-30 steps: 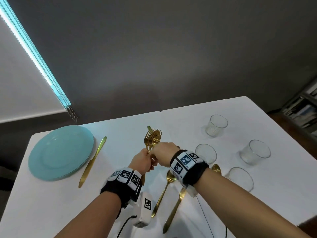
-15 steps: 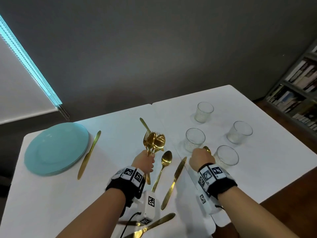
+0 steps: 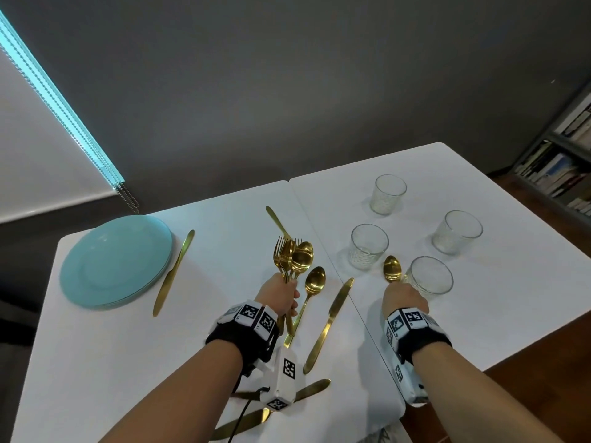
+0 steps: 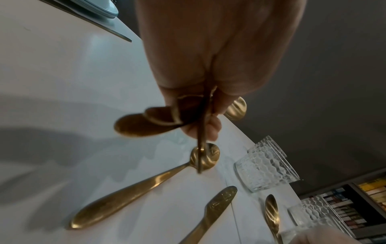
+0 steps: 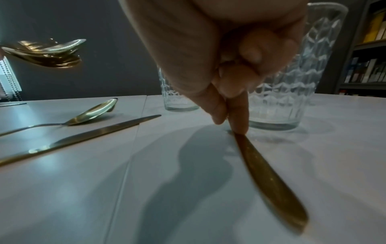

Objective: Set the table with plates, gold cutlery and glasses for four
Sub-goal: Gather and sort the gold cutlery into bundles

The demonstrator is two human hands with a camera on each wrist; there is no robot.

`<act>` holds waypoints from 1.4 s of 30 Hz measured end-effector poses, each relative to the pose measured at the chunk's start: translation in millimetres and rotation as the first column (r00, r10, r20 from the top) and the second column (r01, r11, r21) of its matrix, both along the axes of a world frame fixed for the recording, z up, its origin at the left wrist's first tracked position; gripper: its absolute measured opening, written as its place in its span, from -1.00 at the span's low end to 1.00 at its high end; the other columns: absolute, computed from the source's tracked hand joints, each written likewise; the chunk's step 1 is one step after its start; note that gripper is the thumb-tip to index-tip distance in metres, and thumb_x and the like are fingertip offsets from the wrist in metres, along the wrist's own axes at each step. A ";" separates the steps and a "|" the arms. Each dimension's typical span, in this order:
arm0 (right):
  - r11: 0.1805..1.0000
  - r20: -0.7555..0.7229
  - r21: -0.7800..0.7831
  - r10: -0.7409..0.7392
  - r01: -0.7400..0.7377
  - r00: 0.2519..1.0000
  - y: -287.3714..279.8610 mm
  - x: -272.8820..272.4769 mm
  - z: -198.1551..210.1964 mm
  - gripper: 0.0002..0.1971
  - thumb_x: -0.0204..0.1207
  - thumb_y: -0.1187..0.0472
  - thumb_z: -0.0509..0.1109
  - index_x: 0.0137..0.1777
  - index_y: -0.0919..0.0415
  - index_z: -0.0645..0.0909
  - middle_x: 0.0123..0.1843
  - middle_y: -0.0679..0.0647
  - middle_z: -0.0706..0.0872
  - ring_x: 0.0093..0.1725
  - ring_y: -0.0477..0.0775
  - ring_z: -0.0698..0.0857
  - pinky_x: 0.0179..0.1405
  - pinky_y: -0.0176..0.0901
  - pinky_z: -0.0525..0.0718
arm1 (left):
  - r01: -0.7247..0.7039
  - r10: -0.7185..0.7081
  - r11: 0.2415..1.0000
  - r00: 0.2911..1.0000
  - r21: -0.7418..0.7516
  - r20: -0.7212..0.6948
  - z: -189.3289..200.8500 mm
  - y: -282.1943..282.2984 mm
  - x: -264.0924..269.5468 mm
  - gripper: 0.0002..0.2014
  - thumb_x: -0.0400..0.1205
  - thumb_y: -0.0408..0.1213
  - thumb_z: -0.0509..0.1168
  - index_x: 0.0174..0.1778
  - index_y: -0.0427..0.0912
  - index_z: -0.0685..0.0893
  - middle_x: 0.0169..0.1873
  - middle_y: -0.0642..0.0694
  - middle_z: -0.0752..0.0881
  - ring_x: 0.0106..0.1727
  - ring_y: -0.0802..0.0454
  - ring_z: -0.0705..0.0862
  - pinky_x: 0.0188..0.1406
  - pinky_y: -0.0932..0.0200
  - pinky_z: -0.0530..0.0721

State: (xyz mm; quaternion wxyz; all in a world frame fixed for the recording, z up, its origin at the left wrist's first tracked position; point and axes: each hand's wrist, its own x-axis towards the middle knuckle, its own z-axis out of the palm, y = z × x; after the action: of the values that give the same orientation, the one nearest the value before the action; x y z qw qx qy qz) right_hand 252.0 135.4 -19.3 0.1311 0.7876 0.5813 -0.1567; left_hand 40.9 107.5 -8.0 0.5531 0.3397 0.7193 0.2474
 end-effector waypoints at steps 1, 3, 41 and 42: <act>1.000 0.004 0.004 0.008 -0.008 1.000 0.5 0.9 -1.1 -0.73 0.64 0.37 0.13 0.21 0.26 0.62 0.24 0.14 0.70 0.23 0.10 0.69 0.15 -0.13 0.63 | 0.003 -0.003 1.000 1.000 0.006 -0.006 -0.6 0.0 -0.2 -0.84 0.75 -0.25 0.03 0.08 -0.28 0.41 -0.30 -0.08 0.53 -0.39 0.06 0.53 -0.36 0.21 0.61; 1.000 -0.010 0.000 0.006 -0.006 1.000 2.2 2.6 -2.4 -0.73 0.64 0.35 0.14 0.23 0.27 0.60 0.24 0.15 0.69 0.24 0.11 0.68 0.16 -0.12 0.64 | 0.006 -0.005 1.000 1.000 0.014 -0.019 -2.6 -0.1 -0.8 -0.83 0.75 -0.25 0.03 0.08 -0.29 0.42 -0.32 -0.08 0.52 -0.39 0.06 0.53 -0.36 0.20 0.61; 0.932 -0.784 -0.286 -0.093 -0.224 0.614 -15.0 -113.3 24.1 -0.86 0.55 0.13 0.42 -0.19 0.15 0.61 -0.34 -0.01 0.73 -0.49 -0.12 0.56 -0.58 -0.37 0.47 | -0.047 0.044 0.998 0.995 0.035 0.087 -6.2 -21.4 -20.7 -0.80 0.66 -0.18 0.10 -0.12 -0.21 0.54 -0.13 -0.32 0.73 -0.06 -0.31 0.74 0.14 -0.31 0.69; 0.933 -0.759 -0.284 -0.078 -0.221 0.647 -13.9 -113.9 23.3 -0.86 0.54 0.11 0.44 -0.15 0.16 0.62 -0.31 -0.01 0.74 -0.48 -0.12 0.58 -0.58 -0.37 0.49 | -0.075 0.071 0.996 0.993 0.043 0.094 -4.5 -21.9 -22.2 -0.80 0.69 -0.21 0.07 -0.06 -0.24 0.53 -0.14 -0.32 0.74 -0.13 -0.27 0.75 0.05 -0.24 0.74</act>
State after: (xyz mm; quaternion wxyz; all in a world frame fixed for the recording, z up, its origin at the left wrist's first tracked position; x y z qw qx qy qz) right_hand 138.2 121.4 4.0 0.0205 0.5885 0.5756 -0.5674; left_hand 18.7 85.7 -12.5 0.5683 0.3142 0.6989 0.2996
